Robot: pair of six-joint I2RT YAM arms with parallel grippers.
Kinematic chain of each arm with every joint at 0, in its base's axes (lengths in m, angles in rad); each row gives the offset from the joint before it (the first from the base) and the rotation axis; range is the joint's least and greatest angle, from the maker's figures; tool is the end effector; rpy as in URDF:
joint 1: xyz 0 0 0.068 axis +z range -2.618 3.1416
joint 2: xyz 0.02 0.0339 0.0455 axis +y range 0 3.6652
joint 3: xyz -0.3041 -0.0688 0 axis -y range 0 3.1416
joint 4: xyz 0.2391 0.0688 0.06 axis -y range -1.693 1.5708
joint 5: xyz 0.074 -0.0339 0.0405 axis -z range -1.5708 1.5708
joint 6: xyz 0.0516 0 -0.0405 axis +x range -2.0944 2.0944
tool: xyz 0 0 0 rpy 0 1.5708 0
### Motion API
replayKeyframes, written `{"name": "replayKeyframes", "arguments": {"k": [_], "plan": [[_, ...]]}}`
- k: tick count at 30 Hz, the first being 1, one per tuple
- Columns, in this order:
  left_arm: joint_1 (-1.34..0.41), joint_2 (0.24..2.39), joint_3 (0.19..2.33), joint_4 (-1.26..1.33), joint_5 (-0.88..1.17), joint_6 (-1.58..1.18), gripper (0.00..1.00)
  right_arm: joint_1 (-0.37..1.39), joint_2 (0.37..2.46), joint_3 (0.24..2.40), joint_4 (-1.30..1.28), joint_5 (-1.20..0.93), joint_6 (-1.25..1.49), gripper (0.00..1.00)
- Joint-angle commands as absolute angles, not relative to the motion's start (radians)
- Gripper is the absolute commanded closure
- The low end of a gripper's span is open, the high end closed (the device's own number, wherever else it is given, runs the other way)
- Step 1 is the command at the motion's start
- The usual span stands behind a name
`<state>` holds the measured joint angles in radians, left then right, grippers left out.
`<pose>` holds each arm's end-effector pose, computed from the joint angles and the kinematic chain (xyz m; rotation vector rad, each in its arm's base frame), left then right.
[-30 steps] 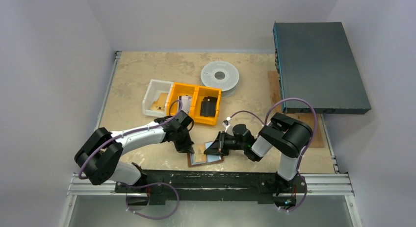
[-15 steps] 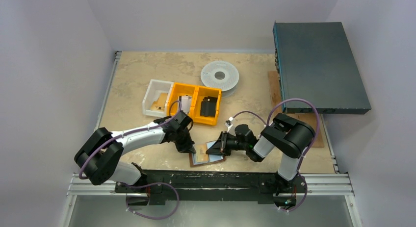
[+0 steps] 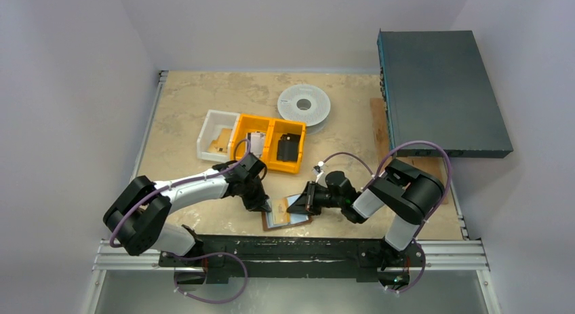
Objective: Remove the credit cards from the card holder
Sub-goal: Remove the credit card from the card holder.
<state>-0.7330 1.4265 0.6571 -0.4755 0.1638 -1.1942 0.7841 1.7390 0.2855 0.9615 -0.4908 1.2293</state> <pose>0.1651 -0.1600 0.1729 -0.6548 2.9685 -0.5528 0.1696 0.2035 0.1264 0.1845 2.4953 1.5831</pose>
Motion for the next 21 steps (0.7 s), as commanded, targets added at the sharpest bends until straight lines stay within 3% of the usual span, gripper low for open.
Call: {"name": "replayKeyframes", "arguments": {"k": [1,7,12,15,21], "plan": [[-0.723,1.517,0.584,-0.587,-0.076,-1.158,1.00,0.778,1.710,0.282,0.911,-0.455,1.184,1.00],[-0.723,1.520,0.592,-0.603,-0.090,-1.163,1.00,0.770,1.714,0.275,0.919,-0.463,1.177,1.00],[-0.723,1.527,0.600,-0.606,-0.085,-1.155,1.00,0.769,1.740,0.286,0.968,-0.497,1.174,0.76],[-0.723,1.529,0.605,-0.605,-0.083,-1.154,1.00,0.770,1.762,0.304,0.974,-0.507,1.171,0.76],[-0.723,1.531,0.616,-0.603,-0.081,-1.148,1.00,0.770,1.809,0.336,0.992,-0.526,1.175,0.85]]}}
